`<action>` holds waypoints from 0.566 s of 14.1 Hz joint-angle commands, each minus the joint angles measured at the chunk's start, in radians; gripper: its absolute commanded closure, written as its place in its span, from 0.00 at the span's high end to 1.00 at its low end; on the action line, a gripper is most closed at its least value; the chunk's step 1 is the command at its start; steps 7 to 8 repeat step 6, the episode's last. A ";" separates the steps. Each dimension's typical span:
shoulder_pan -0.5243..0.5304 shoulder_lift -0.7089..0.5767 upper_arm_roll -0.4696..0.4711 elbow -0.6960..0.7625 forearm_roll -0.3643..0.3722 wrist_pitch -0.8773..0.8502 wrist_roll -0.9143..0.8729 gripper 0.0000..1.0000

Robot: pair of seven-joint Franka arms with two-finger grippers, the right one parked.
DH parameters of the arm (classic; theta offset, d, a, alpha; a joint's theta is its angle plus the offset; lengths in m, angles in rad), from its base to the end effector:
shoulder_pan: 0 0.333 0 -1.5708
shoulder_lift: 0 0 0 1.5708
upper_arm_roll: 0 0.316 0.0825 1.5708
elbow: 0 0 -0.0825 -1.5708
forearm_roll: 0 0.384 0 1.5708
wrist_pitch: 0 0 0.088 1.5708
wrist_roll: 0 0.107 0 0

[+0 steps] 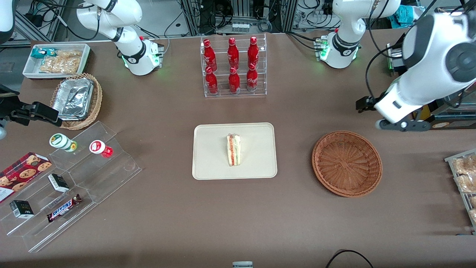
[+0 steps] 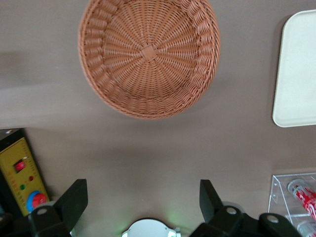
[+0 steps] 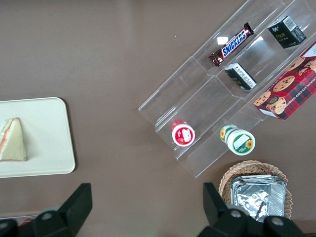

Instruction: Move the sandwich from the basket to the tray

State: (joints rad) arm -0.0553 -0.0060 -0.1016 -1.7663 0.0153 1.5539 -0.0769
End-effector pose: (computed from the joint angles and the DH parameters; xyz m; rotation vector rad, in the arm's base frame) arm 0.5311 -0.0825 0.5354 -3.0833 0.1253 0.3146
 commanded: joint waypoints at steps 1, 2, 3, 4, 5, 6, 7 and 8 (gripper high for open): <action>0.011 -0.011 0.036 0.076 -0.005 -0.043 0.029 1.00; 0.011 -0.011 0.043 0.093 0.000 -0.040 0.031 1.00; 0.040 -0.008 0.045 0.105 0.000 -0.034 0.031 1.00; 0.057 -0.005 0.045 0.114 -0.001 -0.032 0.040 1.00; 0.058 -0.003 0.045 0.120 0.000 -0.023 0.069 1.00; 0.058 -0.003 0.045 0.119 0.000 -0.015 0.080 1.00; 0.058 -0.003 0.045 0.119 0.000 -0.015 0.080 1.00; 0.058 -0.003 0.045 0.119 0.000 -0.015 0.080 1.00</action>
